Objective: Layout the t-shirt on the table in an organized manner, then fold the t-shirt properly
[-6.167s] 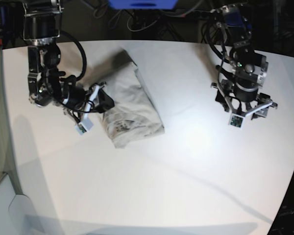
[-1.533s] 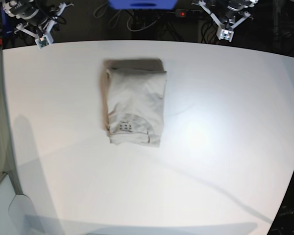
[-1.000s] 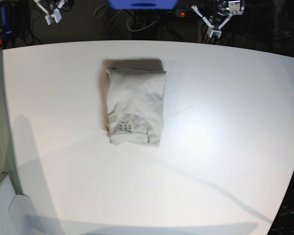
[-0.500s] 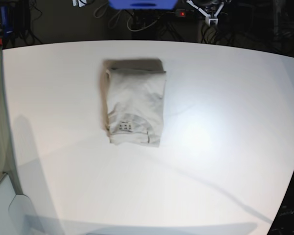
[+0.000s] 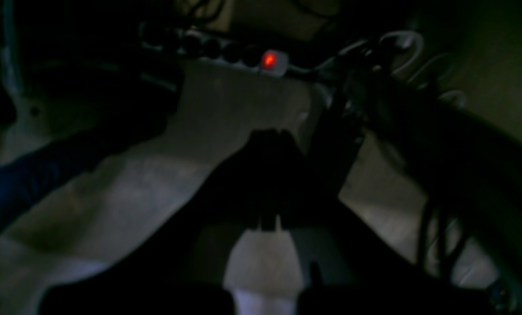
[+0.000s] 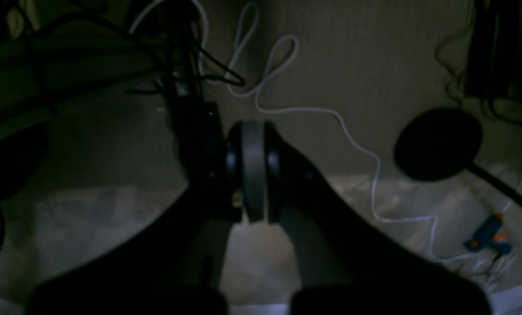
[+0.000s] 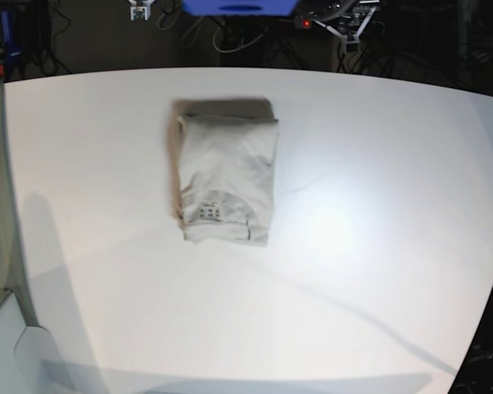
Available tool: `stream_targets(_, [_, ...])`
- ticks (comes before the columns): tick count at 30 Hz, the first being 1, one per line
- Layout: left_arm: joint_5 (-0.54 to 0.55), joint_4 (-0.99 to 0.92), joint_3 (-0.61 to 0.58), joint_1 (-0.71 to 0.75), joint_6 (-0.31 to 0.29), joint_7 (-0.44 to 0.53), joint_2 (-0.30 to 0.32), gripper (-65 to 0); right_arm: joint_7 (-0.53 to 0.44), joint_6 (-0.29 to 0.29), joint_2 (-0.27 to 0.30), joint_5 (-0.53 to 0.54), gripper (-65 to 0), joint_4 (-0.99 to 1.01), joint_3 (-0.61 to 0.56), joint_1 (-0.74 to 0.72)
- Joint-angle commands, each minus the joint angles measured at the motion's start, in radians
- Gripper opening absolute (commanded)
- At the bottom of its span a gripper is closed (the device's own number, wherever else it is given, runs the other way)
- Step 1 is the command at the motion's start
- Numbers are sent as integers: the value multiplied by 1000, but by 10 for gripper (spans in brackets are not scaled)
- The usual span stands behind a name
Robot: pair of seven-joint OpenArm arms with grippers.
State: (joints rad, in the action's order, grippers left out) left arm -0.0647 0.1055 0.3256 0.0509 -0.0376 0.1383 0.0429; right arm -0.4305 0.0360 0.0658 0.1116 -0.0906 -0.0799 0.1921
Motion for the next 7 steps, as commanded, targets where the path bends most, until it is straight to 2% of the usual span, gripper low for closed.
stream_targets(1, [13,6,4,-9,23,24,-8,-649,-8,-21,7,7,-650,2,-10,7])
stream_targets(4, [58,4,2,-9,71,27,-22,-649,6,-21,12,7,-650,10,-28,-15])
stream_targets(7, [65,-25,7,-9,83,34,-24,-649,48,-21,15,7,-650,9,-45,-32])
